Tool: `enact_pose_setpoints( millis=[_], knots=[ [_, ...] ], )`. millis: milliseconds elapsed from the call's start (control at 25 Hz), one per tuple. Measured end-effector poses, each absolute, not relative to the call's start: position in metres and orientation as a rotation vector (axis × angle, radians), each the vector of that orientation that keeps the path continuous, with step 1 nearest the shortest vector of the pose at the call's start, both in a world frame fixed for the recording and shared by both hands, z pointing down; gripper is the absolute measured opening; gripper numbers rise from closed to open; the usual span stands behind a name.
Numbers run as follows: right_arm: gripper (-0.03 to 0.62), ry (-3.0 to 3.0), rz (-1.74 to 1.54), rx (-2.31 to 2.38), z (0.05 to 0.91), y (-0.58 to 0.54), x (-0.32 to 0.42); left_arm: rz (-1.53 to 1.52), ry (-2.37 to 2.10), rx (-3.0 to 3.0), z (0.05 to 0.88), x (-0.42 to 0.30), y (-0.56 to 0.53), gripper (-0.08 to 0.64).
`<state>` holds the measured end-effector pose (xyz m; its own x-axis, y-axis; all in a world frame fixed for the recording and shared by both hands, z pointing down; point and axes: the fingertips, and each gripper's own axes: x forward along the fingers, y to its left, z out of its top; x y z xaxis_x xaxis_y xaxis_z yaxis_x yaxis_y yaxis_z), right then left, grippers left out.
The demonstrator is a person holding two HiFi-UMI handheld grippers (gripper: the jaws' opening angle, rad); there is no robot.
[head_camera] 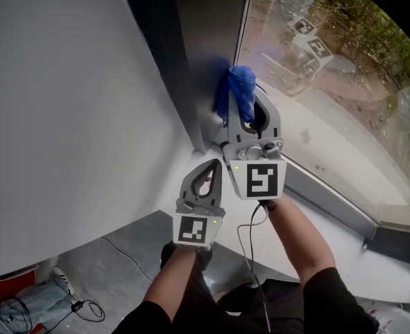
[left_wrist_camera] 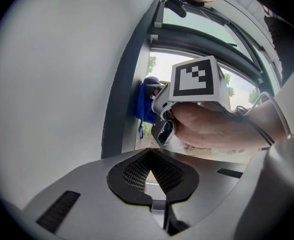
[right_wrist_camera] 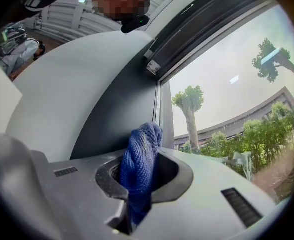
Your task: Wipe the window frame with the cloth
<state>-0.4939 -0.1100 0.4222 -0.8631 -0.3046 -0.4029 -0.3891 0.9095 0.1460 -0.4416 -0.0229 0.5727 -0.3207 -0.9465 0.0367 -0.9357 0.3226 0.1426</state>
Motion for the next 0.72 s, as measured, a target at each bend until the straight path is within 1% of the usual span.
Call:
enact_pose_setpoints(
  millis=[280, 440, 720],
  knots=[
    [0.037, 2.620, 0.221, -0.447, 0.433, -0.106, -0.490, -0.176, -2.542, 1.765, 0.585, -0.447, -0.021, 0.005],
    [0.037, 2.598, 0.186, -0.423, 0.442, -0.112, -0.492, -0.081, -2.534, 1.814, 0.609, -0.453, -0.017, 0.005],
    [0.037, 2.658, 0.188, -0.395, 0.456, -0.116, -0.499, -0.035, -2.611, 1.852, 0.585, -0.454, -0.015, 0.005]
  ],
)
